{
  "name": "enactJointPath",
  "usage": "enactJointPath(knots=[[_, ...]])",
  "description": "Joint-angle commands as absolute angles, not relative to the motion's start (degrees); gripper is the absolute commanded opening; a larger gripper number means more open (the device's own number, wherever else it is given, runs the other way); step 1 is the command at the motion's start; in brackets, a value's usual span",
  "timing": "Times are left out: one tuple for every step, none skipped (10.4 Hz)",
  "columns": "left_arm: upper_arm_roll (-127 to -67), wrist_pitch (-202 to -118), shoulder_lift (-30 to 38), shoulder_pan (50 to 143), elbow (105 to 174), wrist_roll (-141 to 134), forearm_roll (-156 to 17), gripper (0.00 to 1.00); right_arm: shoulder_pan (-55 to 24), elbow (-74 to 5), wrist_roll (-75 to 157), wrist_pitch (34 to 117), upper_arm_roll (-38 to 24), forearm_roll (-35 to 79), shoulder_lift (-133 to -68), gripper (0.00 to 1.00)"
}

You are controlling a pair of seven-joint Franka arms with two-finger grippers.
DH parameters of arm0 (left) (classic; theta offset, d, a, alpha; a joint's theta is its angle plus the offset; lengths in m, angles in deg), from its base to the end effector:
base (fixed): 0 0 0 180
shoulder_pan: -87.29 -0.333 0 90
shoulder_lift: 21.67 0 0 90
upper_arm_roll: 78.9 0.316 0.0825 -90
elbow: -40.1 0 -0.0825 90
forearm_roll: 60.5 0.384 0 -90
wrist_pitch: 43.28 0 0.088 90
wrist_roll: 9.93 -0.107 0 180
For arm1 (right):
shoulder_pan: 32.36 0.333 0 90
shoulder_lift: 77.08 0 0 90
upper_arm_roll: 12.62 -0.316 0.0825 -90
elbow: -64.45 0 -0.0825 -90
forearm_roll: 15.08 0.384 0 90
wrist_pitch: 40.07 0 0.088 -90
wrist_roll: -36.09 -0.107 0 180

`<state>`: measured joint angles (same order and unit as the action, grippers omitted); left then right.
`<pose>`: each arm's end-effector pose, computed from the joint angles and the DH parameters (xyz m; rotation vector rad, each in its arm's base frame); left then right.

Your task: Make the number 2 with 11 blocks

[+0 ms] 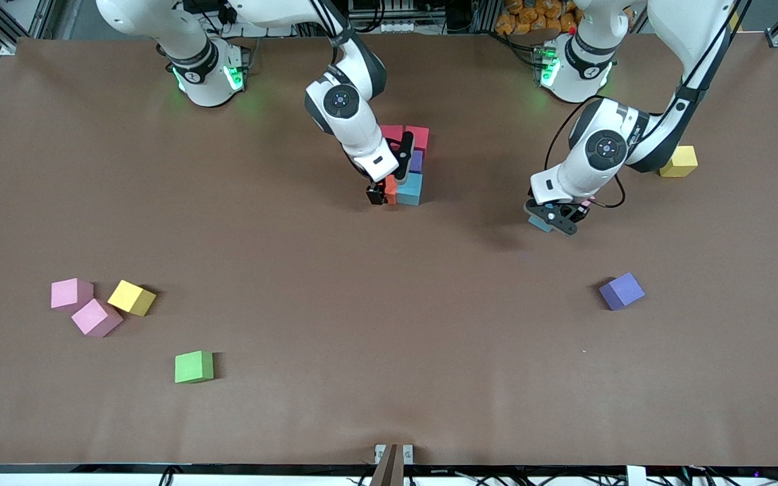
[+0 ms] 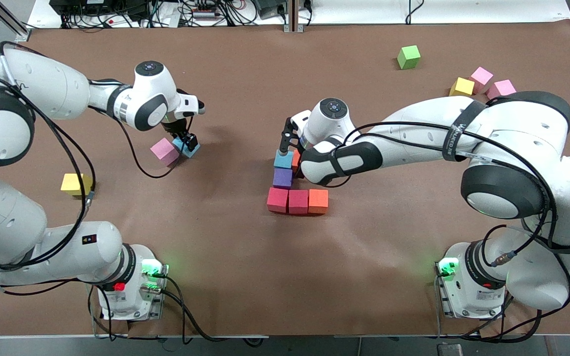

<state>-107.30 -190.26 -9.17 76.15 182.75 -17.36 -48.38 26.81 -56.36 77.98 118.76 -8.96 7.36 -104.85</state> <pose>0.4361 -0.1481 0.2041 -2.9819 0.9399 0.1662 0.3497 0.4803 0.1992 -2.3098 -1.8622 -0.2425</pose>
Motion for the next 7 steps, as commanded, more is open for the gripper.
enactJointPath(knots=[[-107.47,-191.11,-9.72,75.95,182.92,-17.40,-48.55,0.45,27.24,-56.48,77.75,114.03,-8.31,8.74,-100.83,1.00],[-107.47,-191.11,-9.81,76.12,182.66,-17.23,-48.63,0.42,26.88,-56.48,78.10,112.00,-8.14,8.65,-99.24,1.00],[-107.47,-191.11,-9.90,76.13,182.49,-17.14,-48.63,0.42,26.45,-56.48,78.02,109.63,-7.96,8.65,-97.57,1.00],[-107.47,-190.85,-10.68,76.56,182.22,-17.31,-48.63,0.42,25.66,-56.48,77.84,107.17,-7.09,8.65,-95.82,1.00],[-107.55,-190.67,-11.38,76.65,181.87,-17.66,-48.55,0.42,24.35,-56.22,77.58,103.41,-5.86,8.65,-93.62,1.00],[-107.73,-190.06,-11.56,76.83,181.00,-17.66,-48.55,0.42,22.42,-55.52,77.58,98.58,-3.33,8.65,-91.69,1.00],[-107.99,-189.01,-11.65,77.70,179.69,-17.58,-49.15,0.42,20.57,-54.65,77.75,93.58,0.44,8.65,-90.36,1.00]])
